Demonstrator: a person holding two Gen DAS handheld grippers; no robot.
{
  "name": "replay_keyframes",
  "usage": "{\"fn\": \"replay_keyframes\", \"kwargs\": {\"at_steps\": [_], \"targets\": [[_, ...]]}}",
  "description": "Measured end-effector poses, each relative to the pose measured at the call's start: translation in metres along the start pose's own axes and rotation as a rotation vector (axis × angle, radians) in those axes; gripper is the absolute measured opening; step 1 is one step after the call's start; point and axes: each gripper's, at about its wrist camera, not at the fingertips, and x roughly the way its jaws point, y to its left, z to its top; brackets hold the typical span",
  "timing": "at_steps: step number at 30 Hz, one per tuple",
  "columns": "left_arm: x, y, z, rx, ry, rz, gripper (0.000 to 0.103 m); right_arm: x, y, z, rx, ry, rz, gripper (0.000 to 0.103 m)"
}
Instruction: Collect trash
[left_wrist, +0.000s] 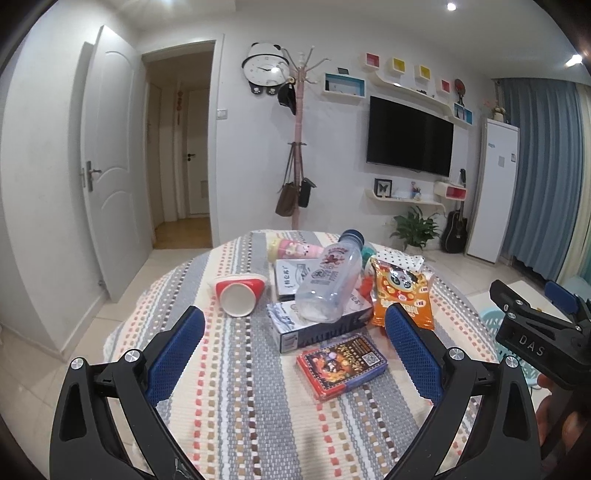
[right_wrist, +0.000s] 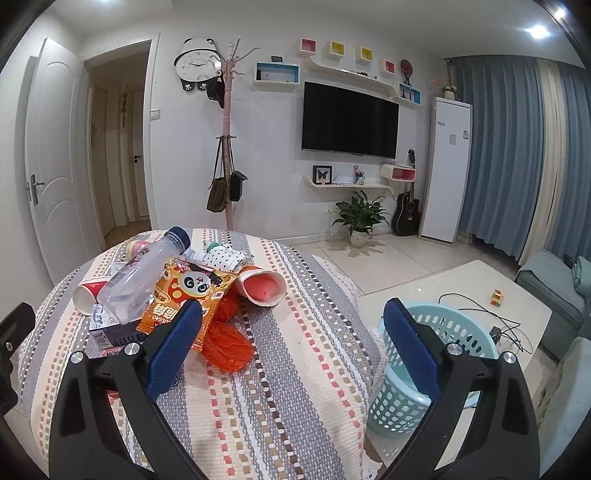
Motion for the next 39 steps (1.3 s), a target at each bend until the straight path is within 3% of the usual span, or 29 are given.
{"fn": "replay_keyframes", "kwargs": {"at_steps": [26, 39], "targets": [[0.002, 0.014, -0.002, -0.039, 0.011, -0.02, 0.095, -0.003, 0.008, 0.0, -0.017, 0.004, 0.009, 0.091], [0.012, 0.039, -0.001, -0.073, 0.034, -0.022, 0.095, 0.004, 0.014, -0.003, -0.037, 0.034, 0.027, 0.077]]}}
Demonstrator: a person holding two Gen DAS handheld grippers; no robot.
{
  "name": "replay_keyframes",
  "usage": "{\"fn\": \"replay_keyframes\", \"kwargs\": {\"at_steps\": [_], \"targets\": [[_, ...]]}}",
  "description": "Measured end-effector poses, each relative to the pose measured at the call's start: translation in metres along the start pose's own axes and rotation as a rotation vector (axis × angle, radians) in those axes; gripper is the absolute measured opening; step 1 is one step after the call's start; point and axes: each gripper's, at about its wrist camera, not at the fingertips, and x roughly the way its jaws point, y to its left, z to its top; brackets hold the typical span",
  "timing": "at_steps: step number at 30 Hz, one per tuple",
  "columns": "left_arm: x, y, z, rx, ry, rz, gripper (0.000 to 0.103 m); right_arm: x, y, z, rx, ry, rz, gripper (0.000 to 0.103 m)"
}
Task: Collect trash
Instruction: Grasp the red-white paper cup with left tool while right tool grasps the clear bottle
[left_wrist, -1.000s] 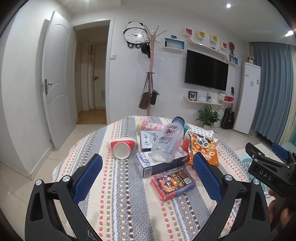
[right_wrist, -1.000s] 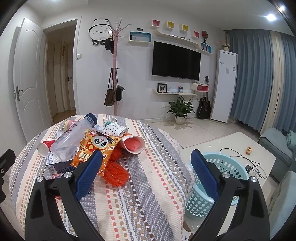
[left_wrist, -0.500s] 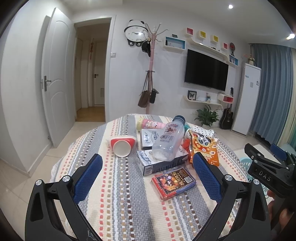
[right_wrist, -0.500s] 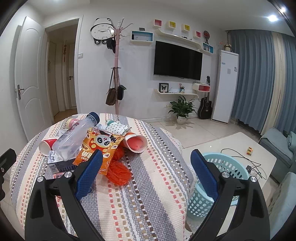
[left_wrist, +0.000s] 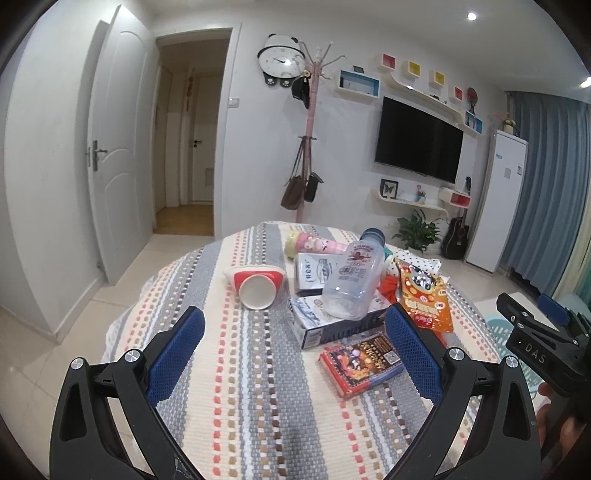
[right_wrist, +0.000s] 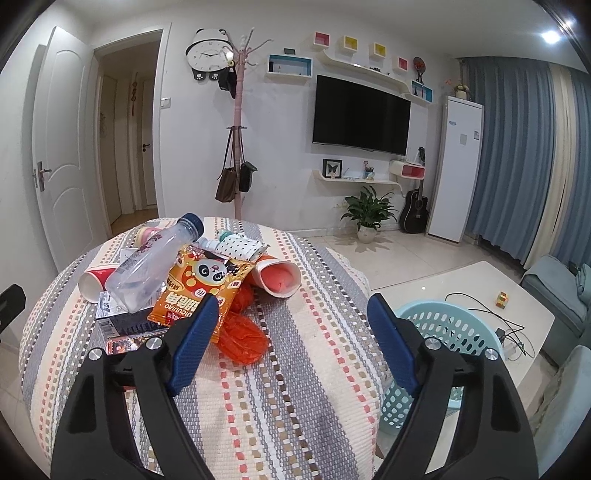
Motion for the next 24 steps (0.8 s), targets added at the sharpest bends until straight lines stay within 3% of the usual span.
{"fn": "replay_keyframes", "kwargs": {"at_steps": [8, 12, 19, 24], "targets": [[0.029, 0.028, 0.021, 0.002, 0.064, -0.027, 0.095, 0.014, 0.009, 0.0, -0.016, 0.046, 0.044, 0.052], [0.054, 0.038, 0.037, 0.03, 0.102, -0.034, 0.095, 0.02, 0.019, 0.014, 0.003, 0.048, 0.103, 0.052], [0.132, 0.063, 0.046, -0.036, 0.301, -0.159, 0.094, 0.03, 0.056, 0.043, -0.01, 0.025, 0.205, 0.053], [0.178, 0.079, 0.046, -0.105, 0.399, -0.172, 0.092, 0.059, 0.079, 0.057, 0.017, 0.101, 0.277, 0.061]]}}
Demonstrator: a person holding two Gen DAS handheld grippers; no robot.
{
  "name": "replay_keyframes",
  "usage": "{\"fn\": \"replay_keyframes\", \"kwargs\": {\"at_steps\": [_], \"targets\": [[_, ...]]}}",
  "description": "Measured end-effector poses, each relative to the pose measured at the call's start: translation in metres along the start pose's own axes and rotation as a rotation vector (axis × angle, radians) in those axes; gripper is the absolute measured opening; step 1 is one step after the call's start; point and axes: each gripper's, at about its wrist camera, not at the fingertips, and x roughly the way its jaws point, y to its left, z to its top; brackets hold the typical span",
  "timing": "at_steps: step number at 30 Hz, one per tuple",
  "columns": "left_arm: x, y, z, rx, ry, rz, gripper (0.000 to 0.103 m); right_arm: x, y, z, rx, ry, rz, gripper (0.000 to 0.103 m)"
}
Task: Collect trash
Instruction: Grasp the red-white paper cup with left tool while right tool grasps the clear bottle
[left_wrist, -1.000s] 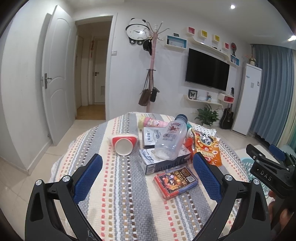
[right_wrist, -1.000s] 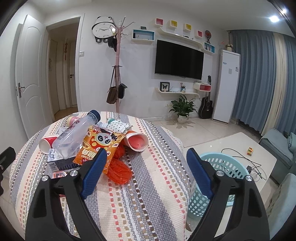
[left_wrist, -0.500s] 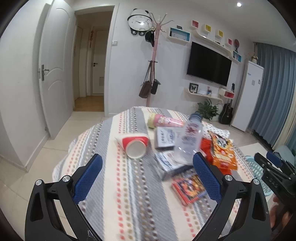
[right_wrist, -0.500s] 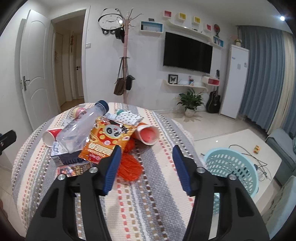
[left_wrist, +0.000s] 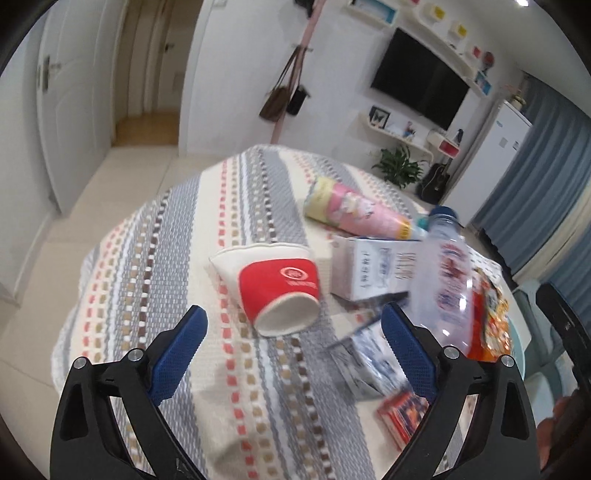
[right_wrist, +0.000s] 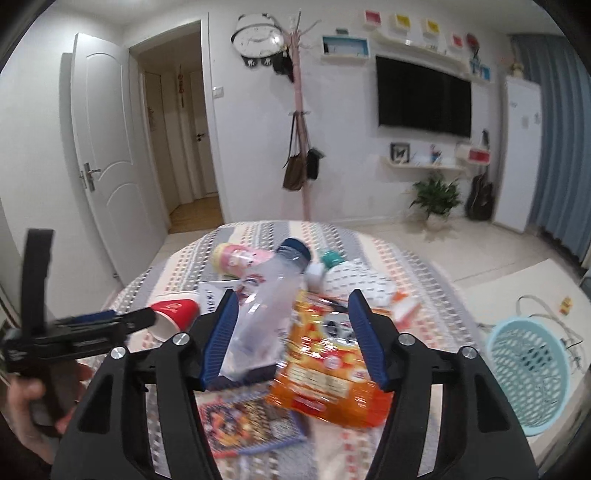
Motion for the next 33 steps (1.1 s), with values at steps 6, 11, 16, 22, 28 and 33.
{"fn": "replay_keyframes", "kwargs": {"at_steps": [6, 11, 16, 22, 28, 33], "targets": [[0.03, 0.013, 0.01, -0.016, 0.06, 0.02, 0.092, 0.041, 0.014, 0.011, 0.045, 0.106, 0.042, 0.073], [0.051, 0.02, 0.012, -0.021, 0.104, 0.025, 0.085, 0.07, 0.017, 0.014, 0.094, 0.211, 0.049, 0.077], [0.063, 0.025, 0.012, -0.034, 0.123, -0.003, 0.072, 0.1, 0.024, 0.012, 0.128, 0.319, 0.033, 0.077], [0.066, 0.022, 0.012, -0.01, 0.099, 0.023, 0.067, 0.12, 0.034, 0.008, 0.12, 0.377, 0.003, 0.076], [0.046, 0.023, 0.009, 0.0, 0.026, 0.036, 0.066, 0.119, 0.031, 0.008, 0.128, 0.378, 0.013, 0.068], [0.02, 0.015, 0.012, 0.016, -0.057, 0.015, 0.066, 0.108, 0.027, 0.011, 0.153, 0.349, 0.076, 0.063]]}}
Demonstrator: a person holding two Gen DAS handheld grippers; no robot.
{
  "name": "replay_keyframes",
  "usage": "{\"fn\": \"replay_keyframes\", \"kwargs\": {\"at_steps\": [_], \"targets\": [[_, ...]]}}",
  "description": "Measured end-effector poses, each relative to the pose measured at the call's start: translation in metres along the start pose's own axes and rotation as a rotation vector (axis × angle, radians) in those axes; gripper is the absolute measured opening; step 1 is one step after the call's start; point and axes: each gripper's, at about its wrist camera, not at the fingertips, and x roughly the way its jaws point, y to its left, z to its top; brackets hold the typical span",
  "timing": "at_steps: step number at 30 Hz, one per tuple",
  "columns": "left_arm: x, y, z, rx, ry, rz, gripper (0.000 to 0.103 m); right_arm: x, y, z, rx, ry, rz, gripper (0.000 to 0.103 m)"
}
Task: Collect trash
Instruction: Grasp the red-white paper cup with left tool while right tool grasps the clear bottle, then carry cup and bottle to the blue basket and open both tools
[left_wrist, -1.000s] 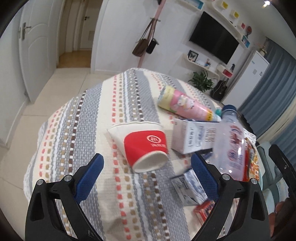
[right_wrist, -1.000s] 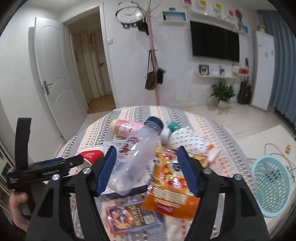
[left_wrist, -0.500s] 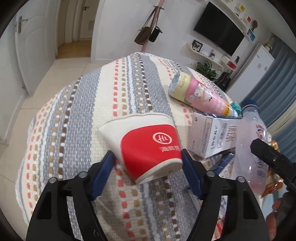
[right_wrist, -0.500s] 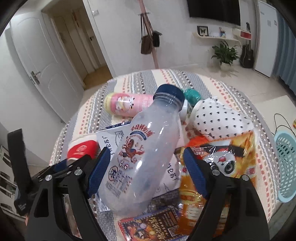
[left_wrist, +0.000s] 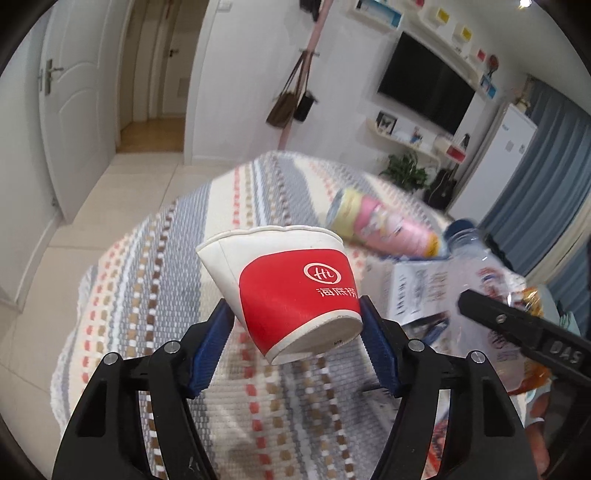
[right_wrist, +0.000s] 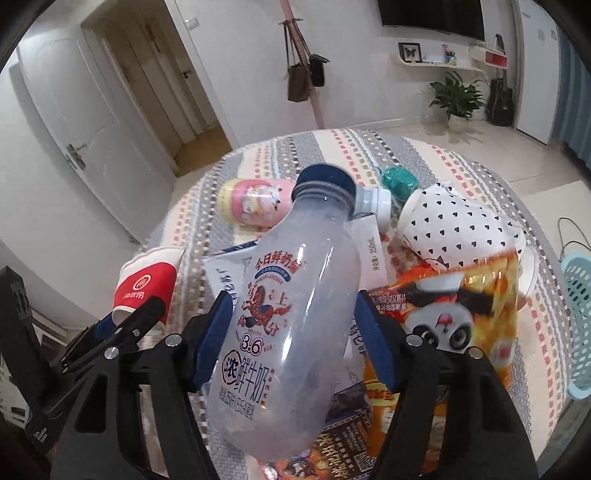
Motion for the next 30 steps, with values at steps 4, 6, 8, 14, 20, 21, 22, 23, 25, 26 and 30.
{"fn": "replay_keyframes", "kwargs": {"at_steps": [4, 6, 8, 14, 20, 21, 22, 23, 25, 26, 30], "targets": [[-0.022, -0.012, 0.005, 0.017, -0.058, -0.01, 0.066, -0.014, 0.001, 0.003, -0.009, -0.045, 0.04, 0.059], [-0.033, -0.02, 0.007, 0.028, -0.089, -0.023, 0.066, -0.023, 0.002, 0.005, -0.021, -0.068, 0.046, 0.054], [-0.043, -0.028, 0.009, 0.038, -0.109, -0.029, 0.066, -0.034, 0.003, 0.006, -0.034, -0.092, 0.055, 0.047], [-0.058, -0.056, 0.01, 0.081, -0.14, -0.038, 0.066, -0.045, 0.001, 0.005, -0.063, -0.103, 0.051, 0.045], [-0.065, -0.068, 0.003, 0.082, -0.146, -0.05, 0.066, -0.059, -0.013, -0.002, -0.072, -0.134, 0.053, 0.045], [-0.068, -0.072, 0.003, 0.09, -0.155, -0.055, 0.066, -0.065, -0.017, -0.002, -0.071, -0.15, 0.056, 0.045], [-0.072, -0.076, 0.004, 0.102, -0.164, -0.057, 0.066, -0.069, -0.018, -0.002, -0.071, -0.162, 0.057, 0.045], [-0.075, -0.081, 0.006, 0.114, -0.172, -0.059, 0.066, -0.075, -0.021, -0.001, -0.07, -0.179, 0.055, 0.045], [-0.081, -0.091, 0.009, 0.136, -0.188, -0.066, 0.066, -0.085, -0.027, 0.001, -0.063, -0.204, 0.053, 0.045], [-0.083, -0.097, 0.009, 0.145, -0.194, -0.071, 0.066, -0.091, -0.031, 0.002, -0.055, -0.218, 0.055, 0.045], [-0.089, -0.126, 0.02, 0.182, -0.213, -0.098, 0.066, -0.112, -0.053, 0.006, -0.016, -0.266, 0.053, 0.045]]}}
